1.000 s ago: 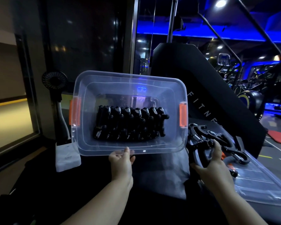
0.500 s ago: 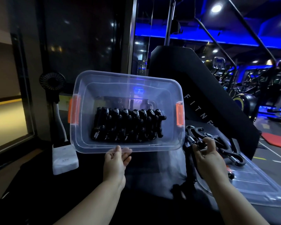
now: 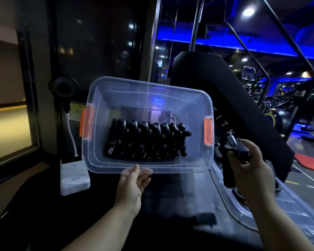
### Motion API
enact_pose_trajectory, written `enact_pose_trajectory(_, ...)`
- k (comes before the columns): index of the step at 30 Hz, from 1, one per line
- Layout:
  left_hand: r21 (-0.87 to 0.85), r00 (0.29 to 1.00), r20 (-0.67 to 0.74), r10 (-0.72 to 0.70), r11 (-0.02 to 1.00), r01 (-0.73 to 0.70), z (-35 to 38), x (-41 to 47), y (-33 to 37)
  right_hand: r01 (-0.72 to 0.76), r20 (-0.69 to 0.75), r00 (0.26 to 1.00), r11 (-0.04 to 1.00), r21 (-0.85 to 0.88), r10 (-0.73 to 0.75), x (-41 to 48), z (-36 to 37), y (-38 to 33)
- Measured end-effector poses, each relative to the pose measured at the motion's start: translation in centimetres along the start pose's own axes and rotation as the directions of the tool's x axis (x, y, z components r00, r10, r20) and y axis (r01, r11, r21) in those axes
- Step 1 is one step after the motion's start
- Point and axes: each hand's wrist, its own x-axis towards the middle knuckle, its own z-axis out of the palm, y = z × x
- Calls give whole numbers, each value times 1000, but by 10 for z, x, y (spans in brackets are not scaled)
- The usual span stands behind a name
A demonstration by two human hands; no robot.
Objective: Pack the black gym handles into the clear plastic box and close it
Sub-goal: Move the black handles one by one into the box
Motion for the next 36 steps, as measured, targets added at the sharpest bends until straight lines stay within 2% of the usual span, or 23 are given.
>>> enact_pose_trajectory(4,7,1000,26,7,1000,-8,-1,2,-1,84,19,996,993,79,-86,12,1,-25)
enact_pose_trajectory(12,-2,998,68,20,1000,-19,-5,4,-2,76,109,986,929,363,-124,35,53,-68)
enact_pose_trajectory(18,20,998,68,7,1000,-8,-6,3,-4,57,322,934,956,288,-152,36,127,-114)
enact_pose_trajectory(24,16,996,91,19,1000,-21,-10,-1,-1,148,533,805,959,243,-260,27,180,-159)
enact_pose_trajectory(29,21,996,87,20,1000,-22,-14,2,-1,200,607,734,950,237,-306,26,217,-184)
enact_pose_trajectory(33,49,997,82,13,999,-18,-15,3,-1,197,598,732,941,275,-328,27,239,-194)
enact_pose_trajectory(36,58,997,72,0,998,-4,-16,5,0,248,611,712,938,241,-345,27,252,-198)
